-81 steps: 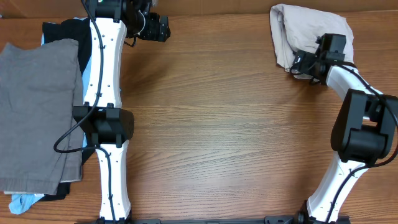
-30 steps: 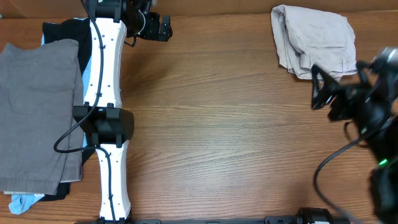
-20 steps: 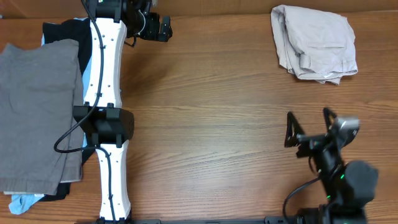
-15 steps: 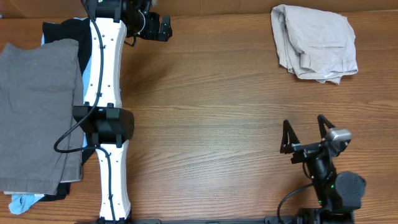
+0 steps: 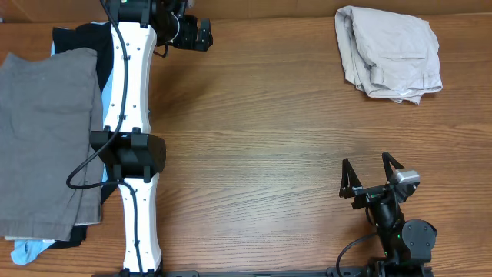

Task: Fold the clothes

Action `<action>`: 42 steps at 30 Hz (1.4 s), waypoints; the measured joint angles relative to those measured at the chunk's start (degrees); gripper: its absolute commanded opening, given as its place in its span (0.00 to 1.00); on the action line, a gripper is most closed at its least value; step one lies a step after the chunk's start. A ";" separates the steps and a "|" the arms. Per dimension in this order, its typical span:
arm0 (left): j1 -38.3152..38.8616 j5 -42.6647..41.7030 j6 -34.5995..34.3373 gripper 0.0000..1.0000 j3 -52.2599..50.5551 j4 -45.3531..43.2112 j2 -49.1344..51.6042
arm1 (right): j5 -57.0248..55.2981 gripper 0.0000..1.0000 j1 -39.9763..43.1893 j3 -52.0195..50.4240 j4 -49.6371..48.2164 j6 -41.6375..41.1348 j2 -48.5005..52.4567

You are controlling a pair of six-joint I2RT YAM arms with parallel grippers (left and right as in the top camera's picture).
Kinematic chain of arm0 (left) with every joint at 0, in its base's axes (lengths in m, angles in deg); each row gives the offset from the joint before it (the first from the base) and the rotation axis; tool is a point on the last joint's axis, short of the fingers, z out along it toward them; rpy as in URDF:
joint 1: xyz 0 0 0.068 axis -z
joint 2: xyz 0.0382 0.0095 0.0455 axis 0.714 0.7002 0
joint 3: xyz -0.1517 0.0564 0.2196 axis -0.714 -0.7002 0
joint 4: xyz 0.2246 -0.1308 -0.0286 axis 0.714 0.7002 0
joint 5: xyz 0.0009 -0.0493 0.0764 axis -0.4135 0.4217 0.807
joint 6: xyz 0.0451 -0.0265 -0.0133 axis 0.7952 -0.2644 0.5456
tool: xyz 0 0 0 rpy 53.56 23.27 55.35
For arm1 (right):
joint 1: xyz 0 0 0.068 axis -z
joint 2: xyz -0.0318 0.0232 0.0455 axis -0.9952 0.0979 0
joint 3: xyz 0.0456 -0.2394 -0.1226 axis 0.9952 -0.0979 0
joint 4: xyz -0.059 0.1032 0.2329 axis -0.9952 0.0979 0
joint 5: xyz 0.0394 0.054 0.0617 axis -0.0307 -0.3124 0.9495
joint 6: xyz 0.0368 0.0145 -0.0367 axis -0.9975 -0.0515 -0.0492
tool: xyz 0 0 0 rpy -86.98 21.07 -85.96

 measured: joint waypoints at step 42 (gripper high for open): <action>4.00 3.50 0.04 1.00 -30.21 -8.98 -30.40 | 0.96 1.00 0.00 0.00 -0.09 0.02 0.00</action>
